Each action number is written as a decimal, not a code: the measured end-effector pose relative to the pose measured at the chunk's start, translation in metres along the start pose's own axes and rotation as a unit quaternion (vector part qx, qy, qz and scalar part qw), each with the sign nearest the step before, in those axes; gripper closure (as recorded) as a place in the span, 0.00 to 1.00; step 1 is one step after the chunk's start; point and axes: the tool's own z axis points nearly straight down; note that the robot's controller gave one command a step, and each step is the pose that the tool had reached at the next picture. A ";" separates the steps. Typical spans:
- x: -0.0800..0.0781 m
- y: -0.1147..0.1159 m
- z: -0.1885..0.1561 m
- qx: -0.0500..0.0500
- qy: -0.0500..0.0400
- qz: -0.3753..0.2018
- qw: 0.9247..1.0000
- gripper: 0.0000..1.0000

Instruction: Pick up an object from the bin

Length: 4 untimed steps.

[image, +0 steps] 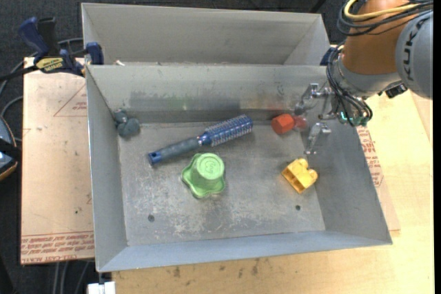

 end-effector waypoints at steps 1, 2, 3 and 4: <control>0.049 -0.004 0.051 0.001 -0.012 -0.013 1.000 0.00; 0.059 -0.010 0.042 0.001 -0.008 0.039 0.999 0.00; 0.071 -0.009 0.039 0.000 -0.004 0.020 1.000 0.00; 0.076 -0.007 0.074 0.001 -0.006 0.007 1.000 0.00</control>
Offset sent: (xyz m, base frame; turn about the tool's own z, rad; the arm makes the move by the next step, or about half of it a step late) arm -0.0698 -0.0057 -0.0757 -0.0260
